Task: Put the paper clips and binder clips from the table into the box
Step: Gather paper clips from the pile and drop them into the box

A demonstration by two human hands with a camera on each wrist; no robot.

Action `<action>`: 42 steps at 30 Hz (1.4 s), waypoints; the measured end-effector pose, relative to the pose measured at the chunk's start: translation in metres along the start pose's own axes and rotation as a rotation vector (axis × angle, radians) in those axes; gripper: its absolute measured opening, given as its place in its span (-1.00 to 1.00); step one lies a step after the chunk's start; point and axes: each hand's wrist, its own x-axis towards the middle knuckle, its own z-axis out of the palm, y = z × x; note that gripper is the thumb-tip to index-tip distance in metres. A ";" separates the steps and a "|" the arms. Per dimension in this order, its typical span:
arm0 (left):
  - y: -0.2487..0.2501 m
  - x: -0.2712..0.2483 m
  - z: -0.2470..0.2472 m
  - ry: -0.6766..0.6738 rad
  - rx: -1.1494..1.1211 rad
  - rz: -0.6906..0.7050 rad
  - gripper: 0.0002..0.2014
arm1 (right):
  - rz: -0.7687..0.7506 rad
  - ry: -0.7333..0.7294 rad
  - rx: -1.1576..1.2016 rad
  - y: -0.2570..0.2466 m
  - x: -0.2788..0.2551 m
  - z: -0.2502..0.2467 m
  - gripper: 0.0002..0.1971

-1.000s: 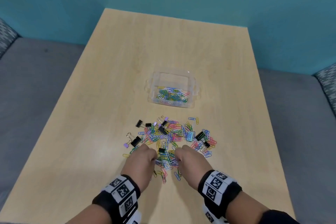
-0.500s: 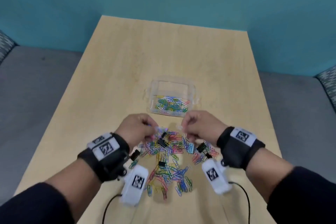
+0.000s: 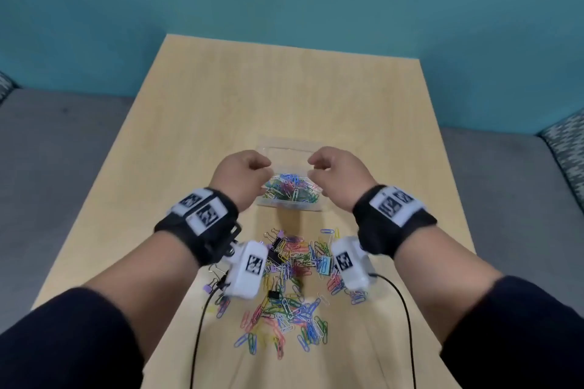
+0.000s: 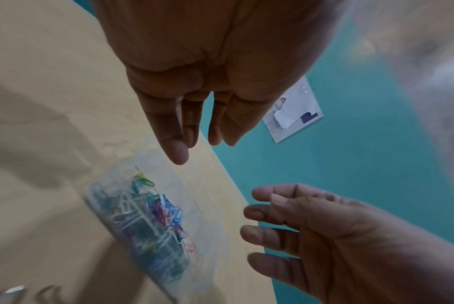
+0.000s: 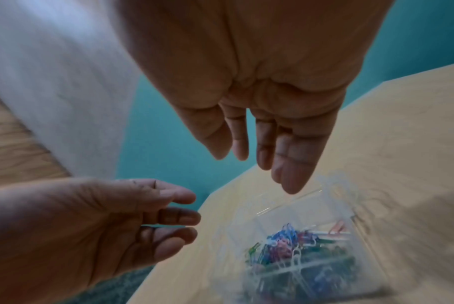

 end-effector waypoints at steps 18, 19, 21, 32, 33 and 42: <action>-0.157 -0.162 0.020 -0.268 0.713 0.356 -0.86 | -0.311 -0.373 -0.542 0.076 -0.173 0.111 -0.87; -0.155 -0.162 0.016 -0.211 0.727 0.319 -0.83 | -0.270 -0.314 -0.527 0.075 -0.174 0.110 -0.88; -0.155 -0.166 0.008 -0.162 0.744 0.208 -0.63 | -0.140 -0.210 -0.514 0.076 -0.181 0.107 -0.79; -0.157 -0.150 0.039 -0.092 0.849 0.194 -0.54 | -0.083 -0.135 -0.605 0.068 -0.166 0.140 -0.41; -0.157 -0.147 0.039 -0.096 0.845 0.189 -0.61 | -0.089 -0.140 -0.614 0.068 -0.164 0.138 -0.46; -0.166 -0.142 0.036 -0.168 0.892 0.248 -0.95 | -0.238 -0.260 -0.681 0.066 -0.168 0.122 -0.52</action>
